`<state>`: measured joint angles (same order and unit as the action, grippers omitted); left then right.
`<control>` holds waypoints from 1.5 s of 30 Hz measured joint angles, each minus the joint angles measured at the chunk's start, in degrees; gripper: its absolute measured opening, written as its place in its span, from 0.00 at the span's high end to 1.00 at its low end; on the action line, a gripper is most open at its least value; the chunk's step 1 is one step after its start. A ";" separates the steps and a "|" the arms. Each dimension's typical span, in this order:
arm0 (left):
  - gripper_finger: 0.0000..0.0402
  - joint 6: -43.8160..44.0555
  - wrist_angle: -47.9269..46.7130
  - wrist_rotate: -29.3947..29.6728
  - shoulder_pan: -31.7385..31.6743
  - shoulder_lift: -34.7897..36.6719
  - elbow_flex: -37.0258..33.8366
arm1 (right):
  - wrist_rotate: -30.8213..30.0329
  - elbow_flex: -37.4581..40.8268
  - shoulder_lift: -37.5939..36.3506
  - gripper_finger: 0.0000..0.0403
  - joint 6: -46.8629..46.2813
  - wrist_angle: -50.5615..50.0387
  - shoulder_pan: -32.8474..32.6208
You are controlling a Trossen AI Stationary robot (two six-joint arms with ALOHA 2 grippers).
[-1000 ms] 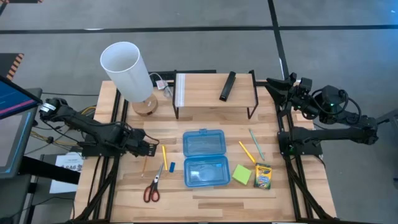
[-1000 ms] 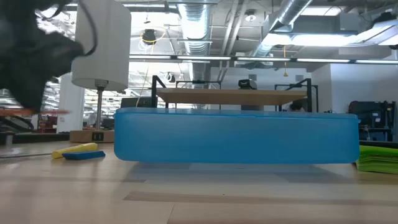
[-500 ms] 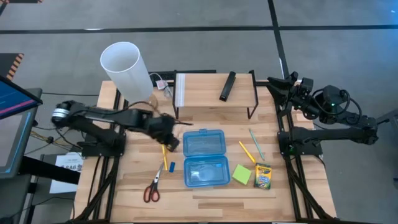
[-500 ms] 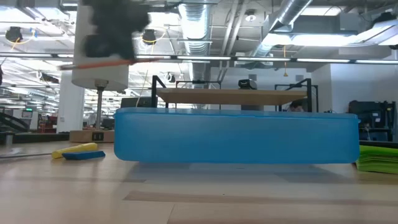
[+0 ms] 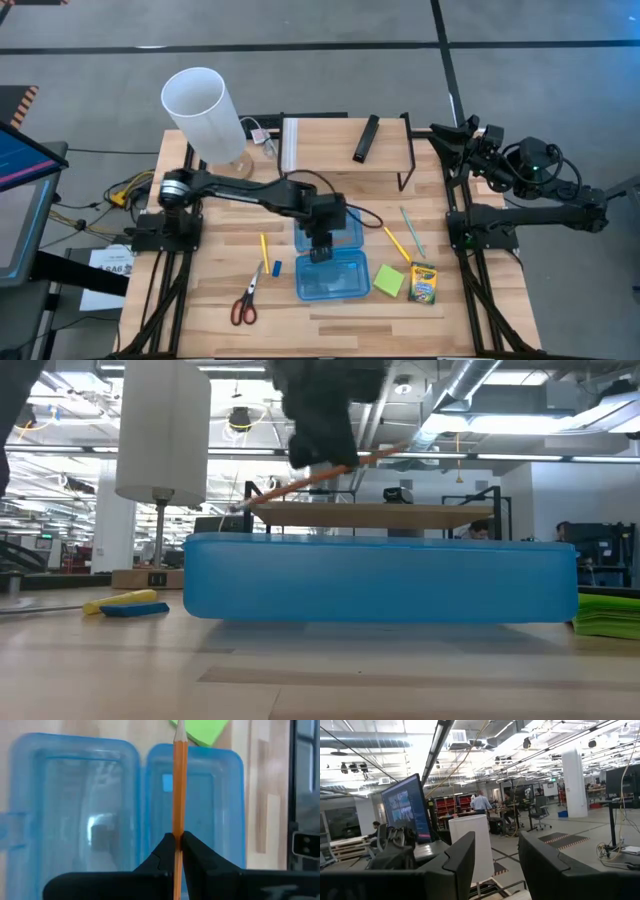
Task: Pack school essentials
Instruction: Put the left orange pencil into the blue supply box, then put the right yellow pen into the blue supply box
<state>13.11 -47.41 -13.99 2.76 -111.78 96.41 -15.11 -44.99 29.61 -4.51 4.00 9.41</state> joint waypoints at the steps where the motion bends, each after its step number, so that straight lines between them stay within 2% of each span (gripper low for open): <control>1: 1.00 -0.84 0.17 -0.69 -0.09 -1.10 0.90 | 0.00 0.00 0.00 0.57 0.01 0.00 0.00; 10: 1.00 -2.01 1.91 -4.33 0.16 -6.83 2.38 | 0.00 0.00 0.00 0.57 -0.74 -0.10 0.00; 18: 0.98 -2.05 1.87 -5.09 0.83 -9.32 2.35 | 0.00 0.00 0.02 0.57 -1.51 -0.15 0.00; 21: 0.91 -2.94 2.00 -4.34 0.79 -9.32 2.35 | -0.01 0.00 0.02 0.57 -1.49 -0.14 0.02; 29: 0.64 -5.11 1.87 -3.52 0.83 -8.92 2.33 | -1.37 0.00 0.00 0.57 -1.51 -0.19 0.07; 34: 0.57 -5.21 1.83 -1.79 -0.07 -2.72 2.27 | -1.81 0.00 0.00 0.57 -1.55 -0.16 0.07; 40: 0.56 -5.56 5.34 6.12 -1.67 10.03 2.27 | -4.64 0.00 0.00 0.57 -9.66 -0.20 0.07; 45: 0.56 -5.48 8.65 9.44 -1.92 19.22 2.29 | -4.79 0.00 0.00 0.57 -10.77 -0.14 0.04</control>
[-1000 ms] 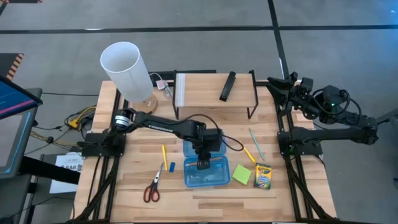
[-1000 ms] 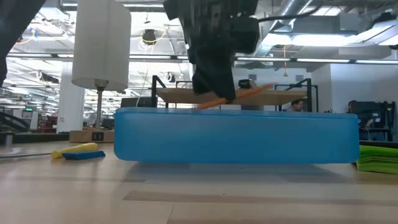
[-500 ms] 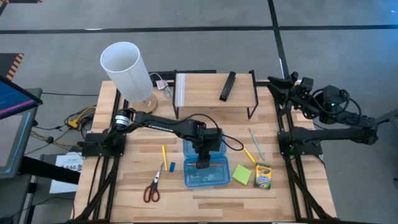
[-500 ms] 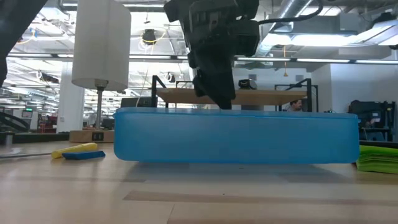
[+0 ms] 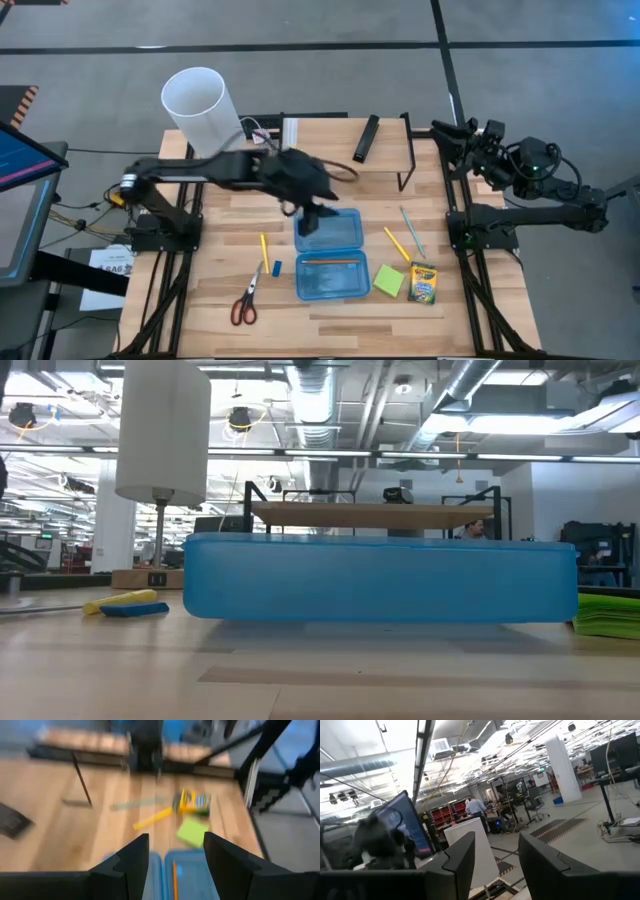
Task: Pack school essentials
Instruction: Put the right yellow pen into the blue supply box
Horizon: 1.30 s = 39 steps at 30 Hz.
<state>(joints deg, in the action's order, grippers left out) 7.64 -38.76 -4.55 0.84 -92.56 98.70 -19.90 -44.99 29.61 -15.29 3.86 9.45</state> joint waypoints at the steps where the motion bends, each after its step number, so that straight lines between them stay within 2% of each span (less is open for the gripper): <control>1: 0.56 0.00 0.44 0.19 0.02 1.39 0.00 | 0.00 0.00 0.02 0.57 -0.48 -0.02 0.02; 11: 0.56 0.65 6.24 2.62 1.68 11.38 -3.69 | 0.00 0.00 1.31 0.57 -2.36 -0.07 0.02; 16: 0.56 3.57 11.69 3.91 2.34 17.10 -11.05 | 0.02 0.00 2.03 0.57 -2.36 0.09 -0.07; 26: 0.56 11.46 28.35 4.98 2.54 27.70 -28.51 | 0.40 -2.84 5.40 0.57 -2.34 -1.11 -0.07; 32: 0.56 12.35 32.90 5.33 2.54 31.53 -33.40 | 0.46 -9.52 8.38 0.57 -3.11 -11.88 -1.72; 39: 0.56 11.58 33.11 5.19 2.54 32.13 -33.88 | 0.44 -19.32 13.40 0.57 -9.43 -31.34 -3.75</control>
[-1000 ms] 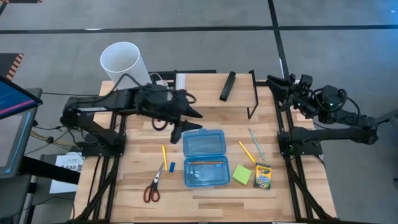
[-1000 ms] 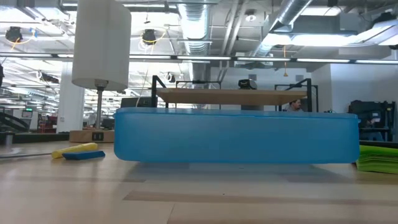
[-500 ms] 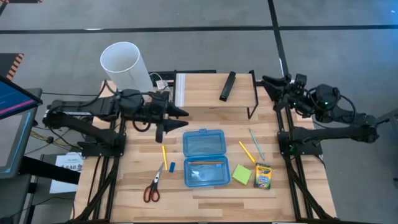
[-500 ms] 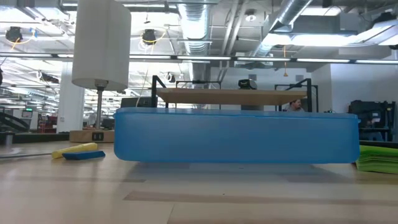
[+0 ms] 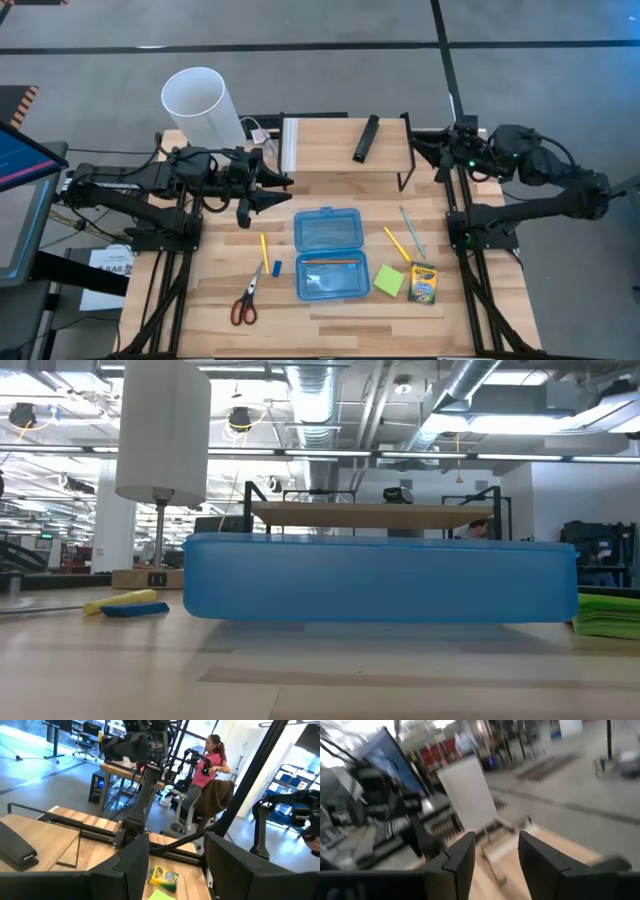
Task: Pack school essentials
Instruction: Put the right yellow pen into the blue supply box
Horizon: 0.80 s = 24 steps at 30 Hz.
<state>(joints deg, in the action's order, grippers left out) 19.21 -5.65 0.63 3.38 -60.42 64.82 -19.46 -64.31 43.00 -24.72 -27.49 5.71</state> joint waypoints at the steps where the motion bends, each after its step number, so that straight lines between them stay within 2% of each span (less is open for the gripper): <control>1: 0.56 0.09 -0.01 -0.14 0.00 0.00 0.00 | -0.02 -1.18 0.75 0.57 -1.07 -3.11 -0.29; 11: 0.56 -2.07 -1.50 -0.25 0.00 1.66 -0.02 | 0.39 -8.33 9.06 0.65 -16.21 -31.63 -7.34; 16: 0.56 -4.41 -3.21 0.07 -0.02 4.34 -0.02 | 6.15 -8.31 14.97 0.68 -21.83 -42.64 -9.76; 20: 0.56 -4.58 -5.57 0.36 -0.02 5.78 -0.02 | 8.81 -8.26 19.95 0.67 -23.84 -48.91 -10.96; 24: 0.56 -4.58 -6.55 0.38 -0.02 6.22 -0.02 | 11.74 -7.94 23.68 0.61 -23.32 -50.01 -10.62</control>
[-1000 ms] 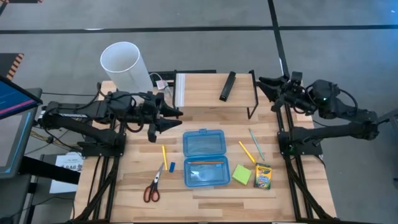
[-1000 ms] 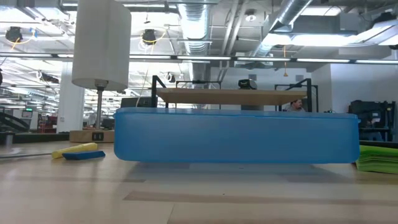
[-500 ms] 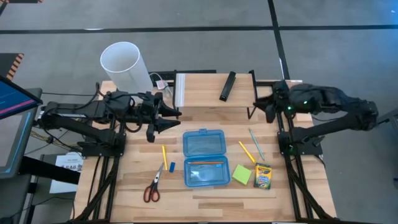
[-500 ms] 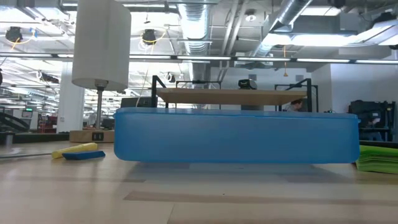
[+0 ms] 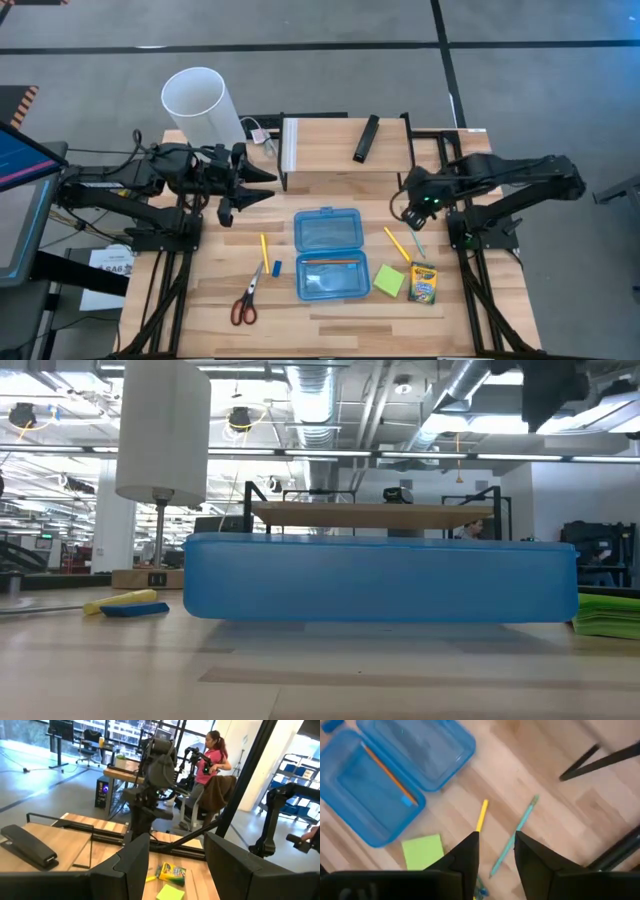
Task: Pack school essentials
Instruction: Put the right yellow pen into the blue supply box
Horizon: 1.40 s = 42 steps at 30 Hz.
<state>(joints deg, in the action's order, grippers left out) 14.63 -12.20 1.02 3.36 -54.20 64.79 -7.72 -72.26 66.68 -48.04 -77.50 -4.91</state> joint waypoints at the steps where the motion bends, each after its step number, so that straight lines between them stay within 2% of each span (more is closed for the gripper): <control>1: 0.56 0.00 -0.11 0.00 0.00 -0.01 0.00 | 1.09 0.48 0.55 0.60 0.37 0.46 0.39; 6: 0.56 0.02 -0.39 0.10 0.00 -0.01 0.00 | 3.99 5.16 0.89 0.52 2.28 6.04 1.75; 10: 0.56 0.04 -0.82 0.13 0.00 -0.01 0.00 | 5.06 10.69 -0.83 0.49 1.87 11.18 1.73; 25: 0.56 2.62 -1.38 0.11 0.00 -0.19 0.02 | 11.22 28.45 0.43 0.48 -2.74 29.88 -1.42; 39: 0.56 4.63 -1.87 0.85 -0.02 -0.19 0.02 | 11.71 41.17 2.02 0.48 -9.69 45.00 -4.82; 42: 0.56 5.13 -1.86 0.87 -0.02 -0.19 0.02 | 11.43 42.73 2.01 0.48 -10.53 45.27 -4.87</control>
<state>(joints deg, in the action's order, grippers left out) 19.77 -14.06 1.89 3.33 -54.39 64.82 3.71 -29.53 68.69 -58.57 -32.23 -9.78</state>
